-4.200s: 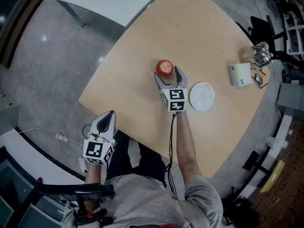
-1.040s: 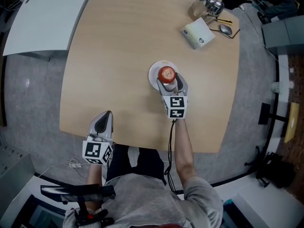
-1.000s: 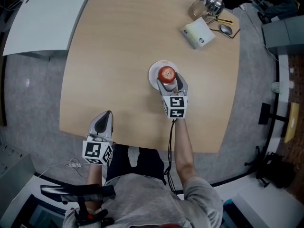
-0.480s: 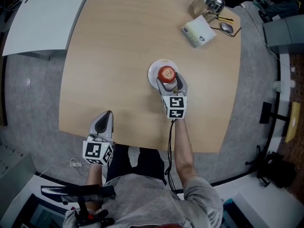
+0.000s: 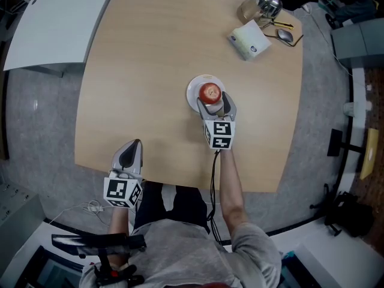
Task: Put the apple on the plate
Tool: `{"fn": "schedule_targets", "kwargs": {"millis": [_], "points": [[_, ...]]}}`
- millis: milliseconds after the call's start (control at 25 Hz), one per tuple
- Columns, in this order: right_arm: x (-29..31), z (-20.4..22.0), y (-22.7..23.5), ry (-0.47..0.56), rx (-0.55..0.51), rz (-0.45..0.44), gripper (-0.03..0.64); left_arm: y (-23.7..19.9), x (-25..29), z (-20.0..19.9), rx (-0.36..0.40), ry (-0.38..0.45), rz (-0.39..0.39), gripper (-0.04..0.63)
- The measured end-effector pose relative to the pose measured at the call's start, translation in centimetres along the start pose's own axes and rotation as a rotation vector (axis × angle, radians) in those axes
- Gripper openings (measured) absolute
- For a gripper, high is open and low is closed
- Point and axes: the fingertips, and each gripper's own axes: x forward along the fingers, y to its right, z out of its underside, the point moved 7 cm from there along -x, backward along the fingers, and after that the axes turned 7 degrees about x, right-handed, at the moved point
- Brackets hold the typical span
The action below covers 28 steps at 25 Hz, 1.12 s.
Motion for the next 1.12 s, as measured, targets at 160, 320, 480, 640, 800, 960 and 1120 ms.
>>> {"fn": "schedule_targets", "kwargs": {"millis": [160, 320, 480, 640, 800, 960, 1120], "points": [[-0.7, -0.3, 0.1, 0.016, -0.005, 0.009, 0.382, 0.1, -0.2, -0.3, 0.004, 0.01, 0.003, 0.02], [-1.9, -1.0, 0.0, 0.031, -0.019, 0.01, 0.377, 0.4, -0.6, -0.9, 0.014, 0.024, 0.007, 0.02], [-3.5, -1.4, 0.1, 0.045, -0.021, 0.02, 0.356, 0.6, -1.2, -1.8, 0.027, 0.045, 0.009, 0.02], [-5.6, -2.1, 0.2, 0.067, 0.0, 0.045, 0.33, 1.0, -1.9, -2.9, 0.043, 0.072, 0.015, 0.02], [-8.0, -2.9, 0.3, 0.097, 0.03, 0.065, 0.288, 1.6, -2.6, -3.7, 0.059, 0.09, 0.028, 0.02], [-10.3, -3.8, -0.1, 0.126, 0.041, 0.074, 0.248, 2.1, -3.2, -4.5, 0.074, 0.105, 0.043, 0.02], [-12.7, -4.7, -0.4, 0.158, 0.05, 0.088, 0.224, 2.5, -3.5, -5.4, 0.095, 0.119, 0.057, 0.02]]}}
